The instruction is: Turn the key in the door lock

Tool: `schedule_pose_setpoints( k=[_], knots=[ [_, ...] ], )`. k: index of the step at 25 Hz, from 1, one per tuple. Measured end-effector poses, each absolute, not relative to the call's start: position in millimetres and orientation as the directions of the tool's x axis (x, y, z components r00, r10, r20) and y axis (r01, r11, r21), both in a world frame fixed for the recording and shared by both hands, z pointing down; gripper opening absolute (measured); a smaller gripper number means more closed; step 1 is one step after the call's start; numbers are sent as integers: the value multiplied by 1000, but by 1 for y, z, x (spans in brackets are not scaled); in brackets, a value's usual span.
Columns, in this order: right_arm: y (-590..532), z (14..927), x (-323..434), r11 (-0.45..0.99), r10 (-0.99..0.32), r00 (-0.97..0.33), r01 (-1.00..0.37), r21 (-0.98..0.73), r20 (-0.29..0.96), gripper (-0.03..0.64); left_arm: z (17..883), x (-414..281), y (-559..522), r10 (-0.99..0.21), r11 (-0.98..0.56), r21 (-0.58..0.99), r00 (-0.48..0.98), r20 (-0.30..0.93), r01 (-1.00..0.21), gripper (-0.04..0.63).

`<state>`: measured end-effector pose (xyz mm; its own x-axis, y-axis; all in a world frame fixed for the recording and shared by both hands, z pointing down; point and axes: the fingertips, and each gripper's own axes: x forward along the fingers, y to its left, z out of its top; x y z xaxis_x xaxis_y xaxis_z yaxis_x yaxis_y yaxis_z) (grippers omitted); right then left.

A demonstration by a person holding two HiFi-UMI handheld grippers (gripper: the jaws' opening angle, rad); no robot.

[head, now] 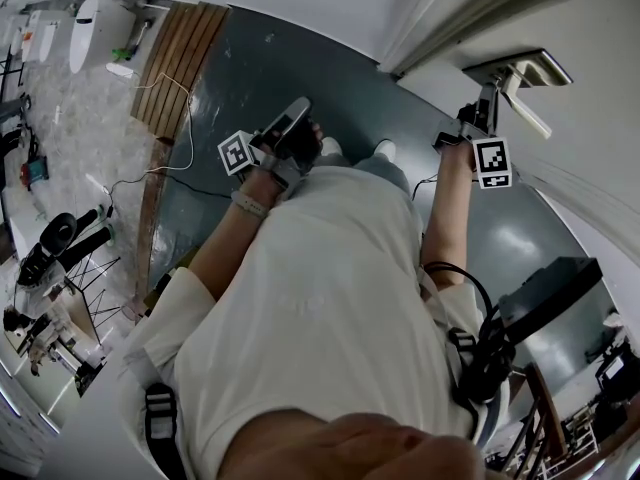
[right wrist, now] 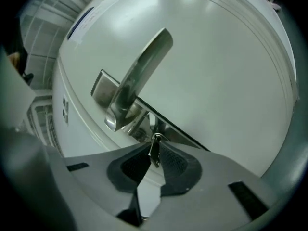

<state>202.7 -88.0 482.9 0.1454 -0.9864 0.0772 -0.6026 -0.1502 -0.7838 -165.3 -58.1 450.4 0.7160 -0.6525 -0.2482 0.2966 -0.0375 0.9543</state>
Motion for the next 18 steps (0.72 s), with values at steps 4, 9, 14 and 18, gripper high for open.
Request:
schedule_pose_setpoints(
  k=[4,9,14,18],
  knots=[
    [-89,487,206,-128,-989,132,-497,-858,71,52,452,-156,-57,-660,-35,954,710,-247,299,9],
    [-87,494,208,-95,-992,113,-369,-925,57,54,456,-146,-51,-670,-30,953,702,-242,301,9],
    [-89,501,210,-75,-993,103,-220,-973,53,55,457,-135,-49,-681,-24,953,693,-237,302,9],
    [-91,501,210,-30,-994,104,-88,-996,21,54,461,-127,-44,-694,-19,953,683,-230,301,9]
  ],
)
